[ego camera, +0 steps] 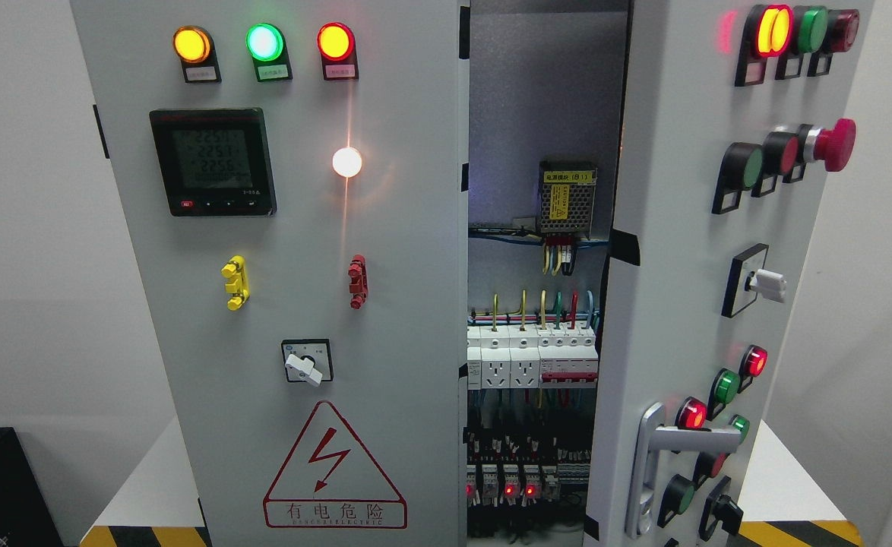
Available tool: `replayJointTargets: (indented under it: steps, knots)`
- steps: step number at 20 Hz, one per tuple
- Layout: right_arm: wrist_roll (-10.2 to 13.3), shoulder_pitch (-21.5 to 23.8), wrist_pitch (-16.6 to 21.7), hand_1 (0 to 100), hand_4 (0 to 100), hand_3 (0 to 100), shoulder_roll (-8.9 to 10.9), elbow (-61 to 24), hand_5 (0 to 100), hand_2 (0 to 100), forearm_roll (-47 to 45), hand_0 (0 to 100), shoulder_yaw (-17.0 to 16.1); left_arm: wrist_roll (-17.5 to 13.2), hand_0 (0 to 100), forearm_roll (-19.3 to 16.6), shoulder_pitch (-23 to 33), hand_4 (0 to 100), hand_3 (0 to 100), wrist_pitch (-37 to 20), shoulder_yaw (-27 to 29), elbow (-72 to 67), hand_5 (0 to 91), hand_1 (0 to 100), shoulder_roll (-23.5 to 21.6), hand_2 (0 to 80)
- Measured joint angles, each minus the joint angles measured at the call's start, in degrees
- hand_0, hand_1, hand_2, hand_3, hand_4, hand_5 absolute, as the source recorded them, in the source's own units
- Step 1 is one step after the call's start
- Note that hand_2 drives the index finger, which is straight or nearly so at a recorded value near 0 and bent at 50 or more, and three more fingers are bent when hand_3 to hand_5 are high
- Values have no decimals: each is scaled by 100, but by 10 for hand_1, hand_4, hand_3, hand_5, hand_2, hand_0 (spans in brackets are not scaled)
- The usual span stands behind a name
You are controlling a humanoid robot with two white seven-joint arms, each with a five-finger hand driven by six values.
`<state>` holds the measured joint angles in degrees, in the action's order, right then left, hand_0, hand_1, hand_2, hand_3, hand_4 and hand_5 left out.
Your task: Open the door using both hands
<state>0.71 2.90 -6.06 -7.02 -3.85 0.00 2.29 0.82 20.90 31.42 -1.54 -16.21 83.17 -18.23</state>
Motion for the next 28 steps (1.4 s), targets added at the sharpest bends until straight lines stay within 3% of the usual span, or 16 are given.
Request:
replayJointTargets:
  steps: [6,15,22,28]
  knots:
    - [12,0,0,0,0,0,0,-1,0,0,0,191,0,5,0,120,-370,0,0,-40,-10,1221,0,0,-535,0]
    - [12,0,0,0,0,0,-1,-1,0,0,0,191,0,18,0,326,-1558,0,0,-53,-365,2367,0,0,-1074,0]
    - [13,0,0,0,0,0,-1,-1,0,0,0,191,-1,-12,0,817,-2504,0,0,-196,-782,2909,0,0,-1293,0]
    - [14,0,0,0,0,0,-1,-3,0,0,0,191,-1,-19,0,1561,-3444,0,0,-213,-1077,3193,0,0,-1419,0]
